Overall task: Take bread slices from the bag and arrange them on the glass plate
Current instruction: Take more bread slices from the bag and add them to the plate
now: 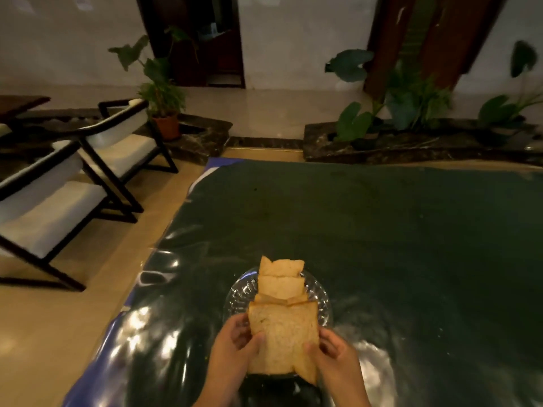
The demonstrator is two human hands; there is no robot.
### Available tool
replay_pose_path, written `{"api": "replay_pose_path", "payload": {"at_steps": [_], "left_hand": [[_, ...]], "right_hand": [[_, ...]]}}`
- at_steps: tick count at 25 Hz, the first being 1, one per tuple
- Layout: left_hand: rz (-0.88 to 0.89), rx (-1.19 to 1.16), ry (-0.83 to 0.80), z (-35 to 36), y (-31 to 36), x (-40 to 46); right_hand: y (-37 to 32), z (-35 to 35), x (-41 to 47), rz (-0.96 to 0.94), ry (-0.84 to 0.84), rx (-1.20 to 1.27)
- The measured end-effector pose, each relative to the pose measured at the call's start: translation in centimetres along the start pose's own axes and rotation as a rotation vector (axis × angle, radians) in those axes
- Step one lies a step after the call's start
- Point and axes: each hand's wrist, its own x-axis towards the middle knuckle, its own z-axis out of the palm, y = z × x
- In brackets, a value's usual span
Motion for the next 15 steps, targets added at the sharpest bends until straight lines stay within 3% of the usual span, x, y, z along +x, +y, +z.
{"api": "replay_pose_path", "payload": {"at_steps": [7,15], "left_hand": [[0.127,0.069,-0.133,0.3,-1.9,4.7],[0.161,0.118,-0.026,1.6,-4.0,6.2]], "right_hand": [[1.8,2.1,3.0,-0.006,0.132,0.027],[3.7,2.8,5.6,-0.090,0.113,-0.077]]}}
